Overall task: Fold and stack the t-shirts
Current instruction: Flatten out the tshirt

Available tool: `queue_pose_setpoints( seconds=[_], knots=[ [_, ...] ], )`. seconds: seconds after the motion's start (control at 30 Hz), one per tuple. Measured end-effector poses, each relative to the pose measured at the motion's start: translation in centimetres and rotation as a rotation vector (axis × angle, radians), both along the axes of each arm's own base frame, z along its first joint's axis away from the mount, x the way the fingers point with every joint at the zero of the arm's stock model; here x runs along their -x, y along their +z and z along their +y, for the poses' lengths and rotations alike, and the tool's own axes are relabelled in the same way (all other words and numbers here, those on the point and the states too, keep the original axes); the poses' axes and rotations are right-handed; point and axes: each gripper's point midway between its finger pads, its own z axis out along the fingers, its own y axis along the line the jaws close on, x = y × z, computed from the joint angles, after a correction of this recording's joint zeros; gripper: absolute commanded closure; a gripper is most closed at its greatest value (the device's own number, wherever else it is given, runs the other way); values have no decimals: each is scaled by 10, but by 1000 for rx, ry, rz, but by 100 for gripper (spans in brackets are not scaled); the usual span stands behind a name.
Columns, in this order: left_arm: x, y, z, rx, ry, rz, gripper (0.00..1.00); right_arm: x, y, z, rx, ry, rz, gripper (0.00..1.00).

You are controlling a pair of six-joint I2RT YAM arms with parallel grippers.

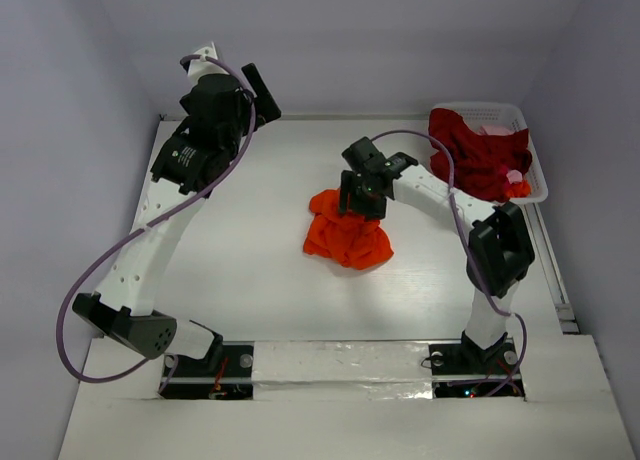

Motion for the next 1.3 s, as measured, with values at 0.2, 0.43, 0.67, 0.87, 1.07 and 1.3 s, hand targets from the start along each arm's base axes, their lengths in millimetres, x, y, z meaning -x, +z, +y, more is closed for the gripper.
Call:
queue_pose_setpoints(
  seconds=[0.2,0.43,0.67,0.87,1.07,1.3],
  knots=[
    [0,0,1,0,1,0,1,1,-5,2,-3,13,9,39],
    [-1,0,3,0,6,0,1,0,-7,3,0,25,7,39],
    [-1,0,3,1,6,0,1,-6,-16,3,17,38,-1,44],
    [-1,0,3,2,3,0,1,-12,-20,2,46,49,-19,45],
    [-1,0,2,2,1,1,1,-24,-11,2,61,46,-68,55],
    [-1,0,2,4,-3,1,1,-31,-5,0,78,43,-99,81]
  ],
)
